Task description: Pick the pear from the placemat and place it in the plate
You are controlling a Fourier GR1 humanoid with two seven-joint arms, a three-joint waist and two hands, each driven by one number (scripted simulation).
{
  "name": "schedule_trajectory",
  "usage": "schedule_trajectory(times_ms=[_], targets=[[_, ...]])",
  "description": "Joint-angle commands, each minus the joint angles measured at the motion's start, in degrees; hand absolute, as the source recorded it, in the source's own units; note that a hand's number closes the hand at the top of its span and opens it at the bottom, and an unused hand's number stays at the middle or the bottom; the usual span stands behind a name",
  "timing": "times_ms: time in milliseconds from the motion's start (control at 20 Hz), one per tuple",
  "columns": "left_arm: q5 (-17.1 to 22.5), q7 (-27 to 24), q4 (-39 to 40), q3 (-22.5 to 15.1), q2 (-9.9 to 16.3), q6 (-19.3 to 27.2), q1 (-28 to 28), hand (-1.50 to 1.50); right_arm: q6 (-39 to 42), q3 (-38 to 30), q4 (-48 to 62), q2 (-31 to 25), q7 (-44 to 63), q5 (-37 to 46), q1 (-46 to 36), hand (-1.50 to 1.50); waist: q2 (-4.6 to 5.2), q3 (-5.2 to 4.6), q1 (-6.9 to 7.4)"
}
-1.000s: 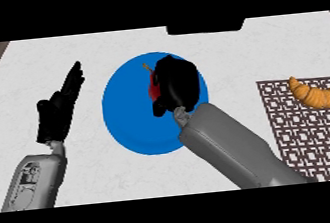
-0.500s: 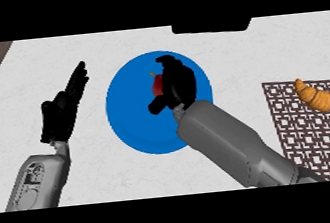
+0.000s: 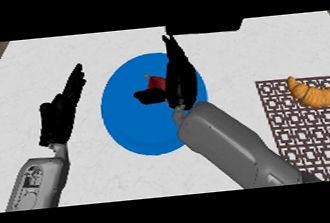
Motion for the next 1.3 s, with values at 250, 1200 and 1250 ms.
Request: schedule_trajectory(times_ms=[250,1200,1250], targets=[[1.0,-2.7,0.7,2.7,2.1,-1.1,4.2,0.0,-7.6,-5.2,-18.6,-7.9,-0.3,1.8,16.2,-1.5,-0.76,-0.04,-3.52],[-1.2,1.6,0.2,2.3,-1.1,-0.1,-1.3,0.0,8.7,-18.2,-50.1,-23.6,-20.7,-13.4,51.7,-1.5,-0.34,-0.03,-2.36],[-2.0,-4.1,4.8,3.1,-1.0,0.1,-0.1,0.0,10.9,-20.0,-45.2,-22.2,-23.5,-15.6,49.9,-1.5,-0.27,-0.04,-2.22]])
